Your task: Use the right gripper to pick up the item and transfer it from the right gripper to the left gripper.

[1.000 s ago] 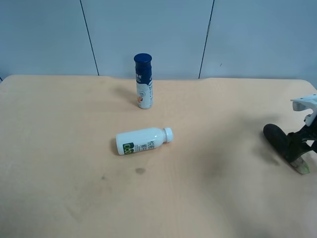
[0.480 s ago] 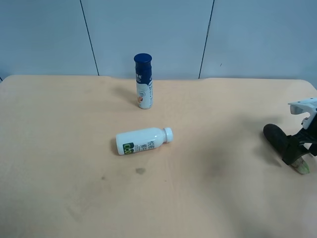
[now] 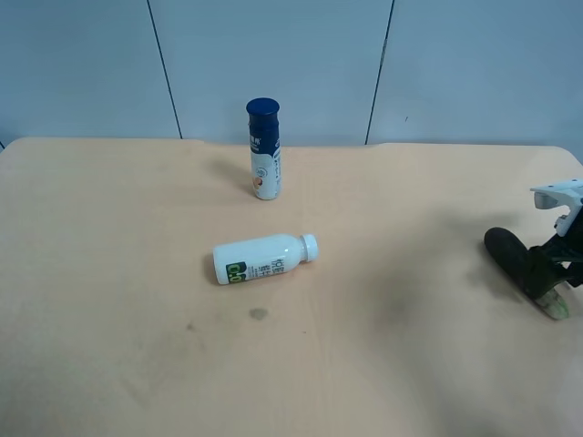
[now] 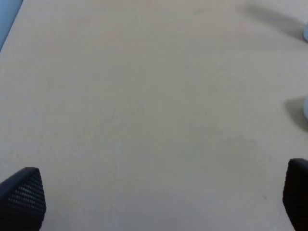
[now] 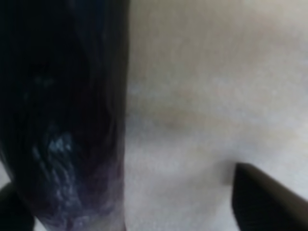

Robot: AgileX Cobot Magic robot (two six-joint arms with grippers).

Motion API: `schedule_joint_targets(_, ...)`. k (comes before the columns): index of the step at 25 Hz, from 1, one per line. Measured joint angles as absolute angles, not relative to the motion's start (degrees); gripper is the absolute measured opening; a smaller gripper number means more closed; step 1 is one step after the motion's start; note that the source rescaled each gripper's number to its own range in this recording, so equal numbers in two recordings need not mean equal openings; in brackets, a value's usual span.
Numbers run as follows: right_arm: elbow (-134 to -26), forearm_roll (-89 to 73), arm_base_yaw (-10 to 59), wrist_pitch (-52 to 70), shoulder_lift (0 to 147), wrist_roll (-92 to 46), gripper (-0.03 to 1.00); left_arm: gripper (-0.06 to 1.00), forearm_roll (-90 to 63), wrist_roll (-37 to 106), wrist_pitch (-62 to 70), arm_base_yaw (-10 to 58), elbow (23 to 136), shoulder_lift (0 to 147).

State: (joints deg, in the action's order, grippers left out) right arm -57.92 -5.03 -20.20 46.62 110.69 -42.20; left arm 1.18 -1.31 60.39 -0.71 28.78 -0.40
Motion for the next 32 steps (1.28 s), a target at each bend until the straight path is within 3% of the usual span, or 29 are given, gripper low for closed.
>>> schedule_joint_targets(8, -57.9, -6.1, -20.2, 46.9, 110.7, -41.8, 0.23, 1.00, 1.2, -1.3, 60.4, -0.7, 28.8, -0.4)
schedule_joint_targets(11, -57.9, -7.4, -20.2, 46.9, 110.7, -41.8, 0.00, 1.00, 1.2, -1.3, 60.4, -0.7, 28.8, -0.4)
schedule_joint_targets(28, -57.9, -11.9, -20.1, 47.8, 102.7, -41.7, 0.00, 1.00, 1.2, -1.3, 60.4, -0.7, 28.8, -0.4)
schedule_joint_targets(32, -57.9, -13.2, -16.6, 48.4, 100.3, -41.7, 0.00, 1.00, 1.2, -1.3, 60.4, -0.7, 28.8, -0.4)
